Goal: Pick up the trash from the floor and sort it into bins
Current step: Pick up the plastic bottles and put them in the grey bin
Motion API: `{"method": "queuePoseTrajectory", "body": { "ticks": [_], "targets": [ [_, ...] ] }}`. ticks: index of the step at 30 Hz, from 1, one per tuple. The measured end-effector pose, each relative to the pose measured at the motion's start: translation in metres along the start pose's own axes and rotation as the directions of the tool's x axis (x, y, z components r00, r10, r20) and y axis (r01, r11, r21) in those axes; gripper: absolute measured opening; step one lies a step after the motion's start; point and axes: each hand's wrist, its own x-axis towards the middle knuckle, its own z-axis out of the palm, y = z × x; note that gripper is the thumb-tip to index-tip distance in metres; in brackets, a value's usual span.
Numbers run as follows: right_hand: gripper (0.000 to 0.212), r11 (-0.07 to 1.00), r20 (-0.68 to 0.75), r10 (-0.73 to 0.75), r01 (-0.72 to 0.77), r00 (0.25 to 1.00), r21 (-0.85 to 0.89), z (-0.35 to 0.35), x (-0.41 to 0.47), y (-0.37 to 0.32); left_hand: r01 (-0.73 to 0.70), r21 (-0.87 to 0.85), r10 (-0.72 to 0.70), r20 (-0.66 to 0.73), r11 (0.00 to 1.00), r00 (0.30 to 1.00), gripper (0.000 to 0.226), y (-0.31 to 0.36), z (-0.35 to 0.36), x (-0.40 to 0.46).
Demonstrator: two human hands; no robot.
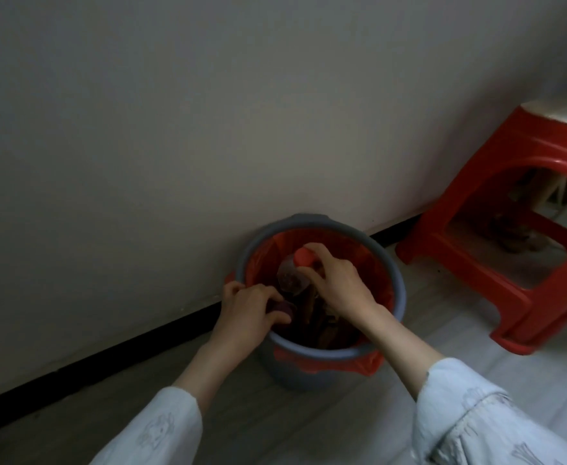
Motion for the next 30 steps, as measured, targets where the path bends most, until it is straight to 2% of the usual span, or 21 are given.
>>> {"method": "queuePoseTrajectory", "body": {
  "ticks": [3, 7, 12, 16, 20, 22, 25, 28, 30],
  "targets": [
    [0.047, 0.993, 0.041, -0.035, 0.039, 0.999, -0.113, 0.009, 0.001, 0.001, 0.013, 0.056, -0.013, -0.001, 0.998, 1.0, 0.029, 0.0, 0.003, 0.006],
    [0.044, 0.989, 0.108, -0.022, 0.038, 0.994, -0.146, 0.022, 0.001, 0.005, 0.035, 0.098, -0.033, -0.015, 0.995, 0.999, 0.033, 0.009, 0.007, 0.008],
    [0.05, 0.973, 0.138, 0.084, -0.051, 0.987, -0.223, 0.021, 0.006, 0.018, 0.05, 0.107, -0.041, -0.084, 0.993, 0.996, 0.03, 0.009, 0.01, 0.009],
    [0.055, 0.966, 0.234, 0.122, -0.062, 0.965, -0.25, -0.004, -0.008, 0.014, 0.052, 0.065, -0.041, -0.157, 0.997, 0.987, 0.02, 0.002, 0.016, 0.008],
    [0.041, 0.986, 0.191, -0.017, 0.048, 0.981, -0.16, -0.019, -0.051, -0.002, -0.01, 0.113, 0.04, -0.269, 0.994, 0.962, 0.02, -0.003, 0.022, 0.003],
    [0.04, 0.985, 0.252, -0.081, 0.117, 0.964, -0.13, -0.02, -0.076, -0.007, -0.039, 0.117, 0.072, -0.284, 0.992, 0.956, 0.024, -0.004, 0.023, -0.002],
    [0.038, 0.964, 0.346, -0.135, 0.203, 0.928, -0.171, -0.01, -0.095, -0.003, -0.179, 0.124, 0.205, -0.247, 0.976, 0.947, 0.038, -0.009, 0.02, -0.017],
    [0.027, 0.948, 0.308, -0.159, 0.233, 0.938, -0.218, 0.0, -0.096, 0.004, -0.363, 0.223, 0.404, -0.178, 0.905, 0.898, 0.036, -0.026, 0.014, -0.033],
    [0.029, 0.958, 0.308, -0.143, 0.209, 0.941, -0.195, 0.001, -0.097, 0.007, -0.415, 0.3, 0.462, -0.107, 0.859, 0.88, 0.037, -0.031, 0.008, -0.04]
  ]
}}
